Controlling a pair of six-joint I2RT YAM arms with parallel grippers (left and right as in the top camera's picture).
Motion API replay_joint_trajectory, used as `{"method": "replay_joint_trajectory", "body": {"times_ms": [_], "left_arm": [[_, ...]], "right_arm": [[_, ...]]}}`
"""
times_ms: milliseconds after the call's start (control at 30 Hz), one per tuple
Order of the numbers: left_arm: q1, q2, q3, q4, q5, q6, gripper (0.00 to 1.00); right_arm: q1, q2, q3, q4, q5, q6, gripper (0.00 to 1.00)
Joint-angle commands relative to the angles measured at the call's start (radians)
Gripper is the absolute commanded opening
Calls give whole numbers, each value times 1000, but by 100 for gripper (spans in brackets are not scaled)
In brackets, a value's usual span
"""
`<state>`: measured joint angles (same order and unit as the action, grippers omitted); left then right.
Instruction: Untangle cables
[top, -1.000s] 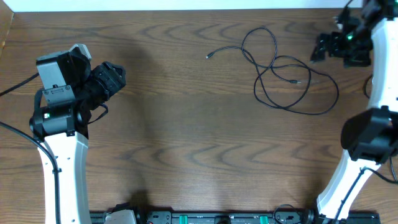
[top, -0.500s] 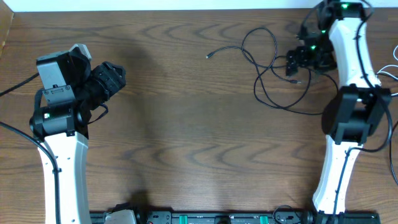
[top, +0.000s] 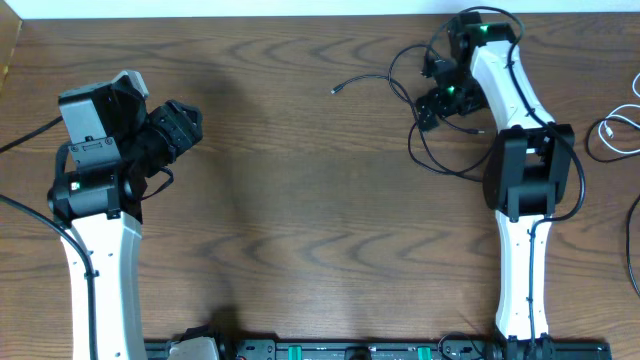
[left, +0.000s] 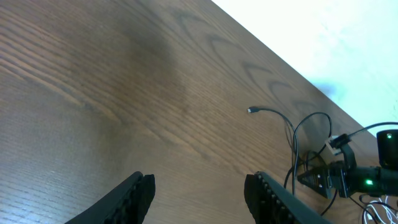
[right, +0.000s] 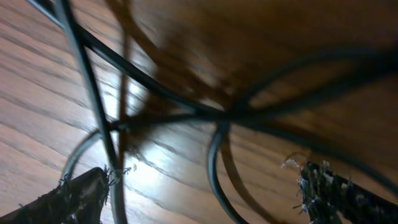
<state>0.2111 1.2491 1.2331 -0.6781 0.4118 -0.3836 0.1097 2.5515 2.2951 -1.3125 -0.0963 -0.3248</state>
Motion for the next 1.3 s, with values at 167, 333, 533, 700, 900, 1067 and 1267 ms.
{"method": "replay_joint_trajectory", "body": {"times_ms": [167, 333, 533, 700, 900, 1067, 1267], "left_arm": [[-1, -1, 21, -2, -13, 25, 53], [-1, -2, 21, -3, -13, 25, 53], [-1, -1, 21, -2, -13, 25, 53], [-1, -1, 21, -2, -13, 29, 53], [-1, -1, 21, -2, -13, 32, 53], [-1, -1, 21, -2, -13, 32, 53], [-1, -1, 21, -2, -13, 32, 53]], "right_arm": [[42, 3, 6, 9, -80, 15, 98], [47, 3, 2, 9, -101, 112, 95], [68, 3, -32, 8, -60, 177, 85], [103, 3, -106, 58, 151, 349, 83], [127, 3, -180, 74, 166, 445, 61], [138, 3, -189, 76, 166, 513, 14], [120, -18, -117, 61, 166, 530, 1]]}}
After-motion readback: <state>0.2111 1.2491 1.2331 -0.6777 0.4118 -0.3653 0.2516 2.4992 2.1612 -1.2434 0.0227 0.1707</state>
